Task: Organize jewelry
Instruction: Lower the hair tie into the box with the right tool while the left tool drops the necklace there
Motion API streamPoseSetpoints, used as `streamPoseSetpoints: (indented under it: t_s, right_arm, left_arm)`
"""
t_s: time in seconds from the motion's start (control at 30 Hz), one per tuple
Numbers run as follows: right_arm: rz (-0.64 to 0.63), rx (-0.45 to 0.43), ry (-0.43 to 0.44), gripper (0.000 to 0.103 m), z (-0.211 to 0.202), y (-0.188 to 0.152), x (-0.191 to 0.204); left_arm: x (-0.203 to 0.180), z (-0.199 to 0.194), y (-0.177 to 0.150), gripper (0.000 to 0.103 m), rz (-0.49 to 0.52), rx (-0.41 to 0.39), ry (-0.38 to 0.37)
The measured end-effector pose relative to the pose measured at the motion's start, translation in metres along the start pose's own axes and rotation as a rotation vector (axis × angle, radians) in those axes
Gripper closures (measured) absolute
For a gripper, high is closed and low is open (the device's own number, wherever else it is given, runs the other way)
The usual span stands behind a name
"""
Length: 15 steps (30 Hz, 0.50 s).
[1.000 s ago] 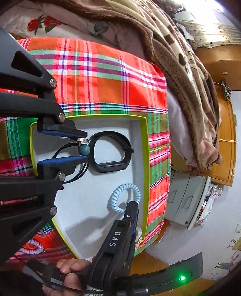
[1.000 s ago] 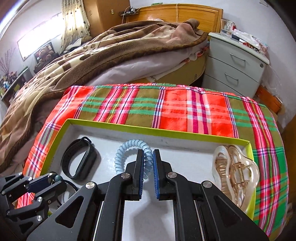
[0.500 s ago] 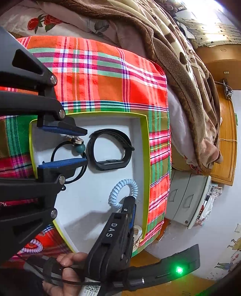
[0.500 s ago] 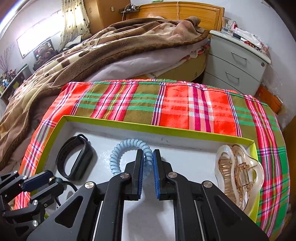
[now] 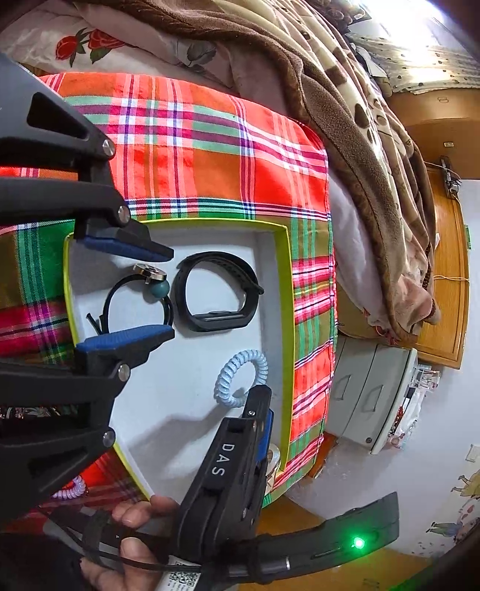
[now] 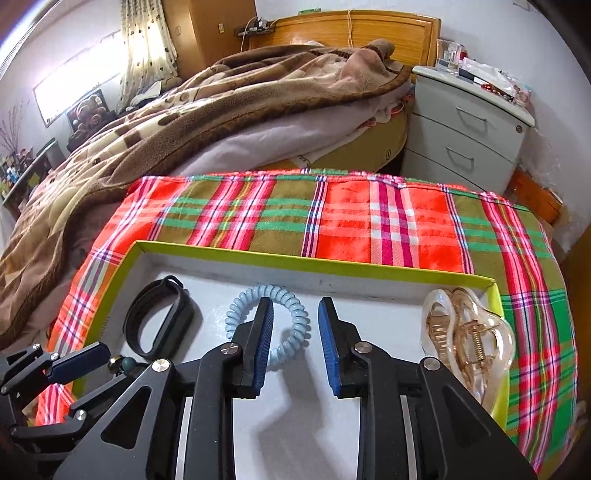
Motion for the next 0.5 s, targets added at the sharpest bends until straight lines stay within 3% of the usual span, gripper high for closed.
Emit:
streamPoseSetpoints:
  t_s: [0.1, 0.5]
  right_arm:
    - [0.004, -0.023, 0.004, 0.075, -0.011, 0.0, 0.0]
    - [0.012, -0.109, 0.02, 0.071, -0.064, -0.019, -0.005]
  left_arm:
    - [-0.001, -0.006, -0.001, 0.06, 0.005, -0.006, 0.012]
    - [-0.003, -0.041, -0.012, 0.059, -0.019, -0.06, -0.02]
Point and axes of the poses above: each gripper's, at about its wrist camera, not at the fingertips, and z roughly the way its jaws point, x to its left, y to its top, the point moved 8 cm from there along z, roughly the way its jaws point, and after that the axes turned 1 degree about x, right-handed, at the moved point
